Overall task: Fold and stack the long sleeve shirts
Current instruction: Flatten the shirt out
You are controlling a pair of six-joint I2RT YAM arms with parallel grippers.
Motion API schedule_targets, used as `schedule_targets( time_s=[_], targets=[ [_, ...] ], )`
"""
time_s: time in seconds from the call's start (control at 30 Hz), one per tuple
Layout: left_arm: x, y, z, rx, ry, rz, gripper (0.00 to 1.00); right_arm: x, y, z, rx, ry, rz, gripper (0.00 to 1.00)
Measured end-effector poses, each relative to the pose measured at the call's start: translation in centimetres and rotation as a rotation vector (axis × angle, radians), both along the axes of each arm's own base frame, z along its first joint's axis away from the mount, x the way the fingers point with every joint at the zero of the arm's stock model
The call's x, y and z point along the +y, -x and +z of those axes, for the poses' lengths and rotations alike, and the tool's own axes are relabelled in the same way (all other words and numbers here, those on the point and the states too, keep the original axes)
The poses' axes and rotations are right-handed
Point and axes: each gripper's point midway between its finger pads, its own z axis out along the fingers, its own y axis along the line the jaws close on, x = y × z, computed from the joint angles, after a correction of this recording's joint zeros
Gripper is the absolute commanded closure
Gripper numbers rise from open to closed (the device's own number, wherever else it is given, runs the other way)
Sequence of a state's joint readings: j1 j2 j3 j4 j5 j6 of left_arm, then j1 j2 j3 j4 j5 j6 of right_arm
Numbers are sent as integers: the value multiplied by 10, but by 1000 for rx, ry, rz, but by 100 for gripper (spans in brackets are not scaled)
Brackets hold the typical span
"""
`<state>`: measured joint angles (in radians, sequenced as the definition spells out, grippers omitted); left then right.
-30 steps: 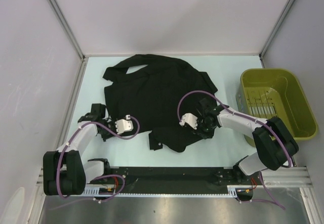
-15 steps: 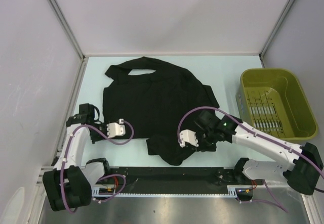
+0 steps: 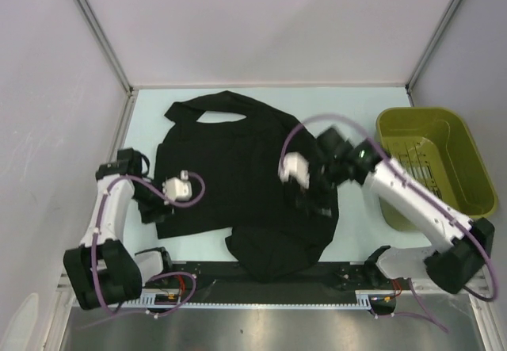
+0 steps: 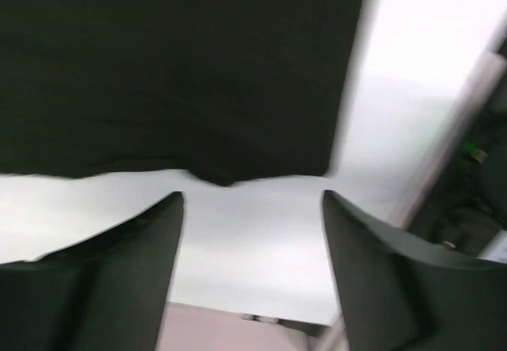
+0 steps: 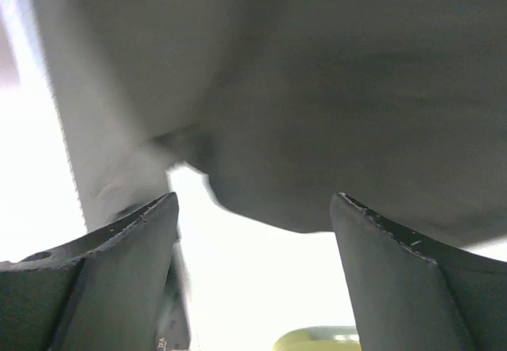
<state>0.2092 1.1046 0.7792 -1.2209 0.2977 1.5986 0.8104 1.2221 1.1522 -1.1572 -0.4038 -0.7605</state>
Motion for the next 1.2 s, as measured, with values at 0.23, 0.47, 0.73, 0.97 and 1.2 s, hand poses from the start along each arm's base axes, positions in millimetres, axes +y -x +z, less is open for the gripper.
schedule_targets(
  time_s=[0.23,0.47,0.73,0.97,1.2],
  targets=[
    [-14,-114,43,-158,222,306,25,-27,-198,18,16,-125,-558,28],
    [-11,-211,31,-160,386,636,27,-42,-347,-25,75,-199,-891,34],
    [5,-272,6,-126,409,880,25,-18,-426,-43,17,-284,-980,35],
    [17,-303,-5,-128,397,978,26,-17,-421,-100,67,-187,-1014,42],
    [18,-350,-2,-140,463,995,25,-39,-411,-128,112,-123,-1059,41]
  ],
)
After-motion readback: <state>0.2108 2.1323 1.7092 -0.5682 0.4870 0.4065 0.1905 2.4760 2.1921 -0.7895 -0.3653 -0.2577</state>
